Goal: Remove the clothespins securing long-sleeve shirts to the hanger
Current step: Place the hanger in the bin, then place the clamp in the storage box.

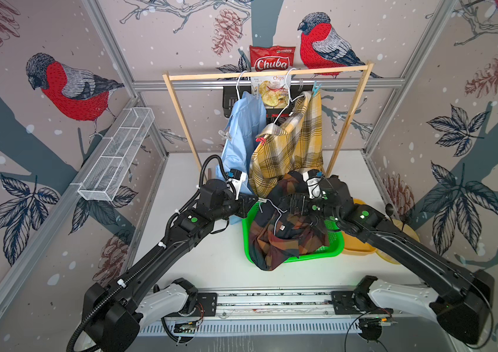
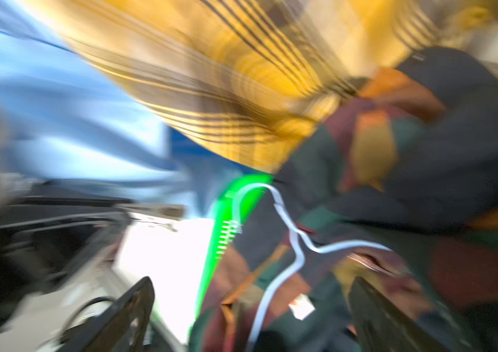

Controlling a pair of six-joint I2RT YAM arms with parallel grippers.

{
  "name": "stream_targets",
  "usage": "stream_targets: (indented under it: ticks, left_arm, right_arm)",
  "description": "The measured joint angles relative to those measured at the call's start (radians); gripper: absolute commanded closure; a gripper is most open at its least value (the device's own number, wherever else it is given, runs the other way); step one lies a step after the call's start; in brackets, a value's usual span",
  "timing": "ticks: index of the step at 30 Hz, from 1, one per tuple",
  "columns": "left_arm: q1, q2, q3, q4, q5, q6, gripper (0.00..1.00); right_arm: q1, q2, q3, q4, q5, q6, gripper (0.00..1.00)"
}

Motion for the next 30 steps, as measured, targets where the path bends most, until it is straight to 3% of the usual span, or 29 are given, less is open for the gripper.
stream_targets:
  ticks: [5,11,19,30]
  left_arm:
    - [0.000,0.073,0.003,0.127,0.171,-0.103,0.89]
    - [-0.001,0.143,-0.011,0.341,0.315,-0.249,0.89]
    - [-0.001,0.192,-0.054,0.534,0.411,-0.375,0.88]
    - [0.002,0.202,-0.069,0.563,0.415,-0.386,0.89]
  right_arm:
    - [-0.039,-0.031,-0.055,0.167,-0.163,0.047,0.00]
    - [-0.076,-0.027,-0.100,0.254,-0.238,0.073,0.04]
    - [-0.086,0.003,-0.144,0.326,-0.307,0.122,0.26]
    - [-0.087,0.001,-0.168,0.422,-0.355,0.173,0.53]
